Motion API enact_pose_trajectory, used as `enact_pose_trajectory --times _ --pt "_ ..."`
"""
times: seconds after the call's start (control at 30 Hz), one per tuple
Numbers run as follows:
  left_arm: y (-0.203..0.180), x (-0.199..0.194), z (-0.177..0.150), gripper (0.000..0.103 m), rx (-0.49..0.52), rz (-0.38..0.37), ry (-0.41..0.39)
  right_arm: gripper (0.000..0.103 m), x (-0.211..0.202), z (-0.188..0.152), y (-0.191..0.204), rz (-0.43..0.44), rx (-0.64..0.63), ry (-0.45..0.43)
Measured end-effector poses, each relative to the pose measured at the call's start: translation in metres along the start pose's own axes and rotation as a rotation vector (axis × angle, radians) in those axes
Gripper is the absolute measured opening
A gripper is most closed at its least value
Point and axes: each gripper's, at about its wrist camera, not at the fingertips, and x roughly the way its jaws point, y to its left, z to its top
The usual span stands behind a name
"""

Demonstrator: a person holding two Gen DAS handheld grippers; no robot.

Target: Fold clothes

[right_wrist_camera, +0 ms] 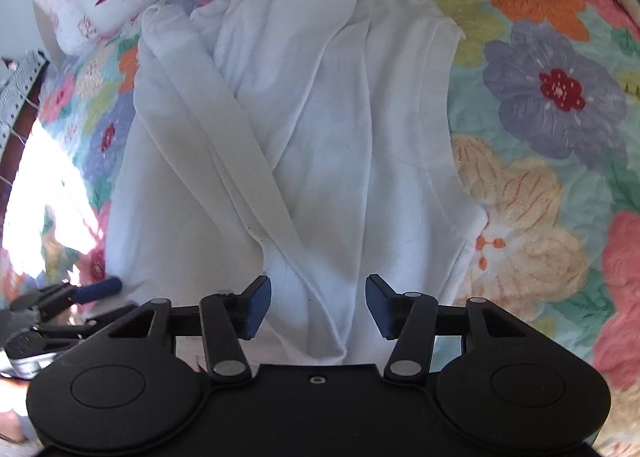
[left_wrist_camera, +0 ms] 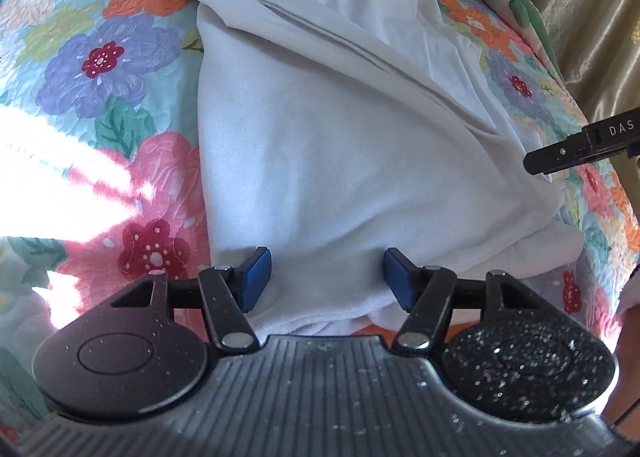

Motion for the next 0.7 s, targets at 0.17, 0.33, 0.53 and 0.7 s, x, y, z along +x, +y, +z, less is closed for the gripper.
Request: enact_pose_trajectory --times 0.17,0.33,0.53,0.7 --pt "0.004 0.003 0.002 0.063 -0.022 -0.012 0.006 0.058 0.004 -0.005 0.000 0.070 0.011 0.024" --pt "0.012 0.005 0.003 0.063 -0.072 -0.029 0.005 0.059 -0.002 -0.005 0.006 0.051 -0.006 -0.020" --pt "0.008 0.006 0.003 0.063 -0.051 -0.013 -0.001 0.061 0.016 -0.005 0.008 0.023 -0.044 0.070" --pt "0.007 0.005 0.004 0.064 -0.059 -0.011 -0.013 0.007 0.027 -0.005 0.010 -0.016 -0.058 0.103"
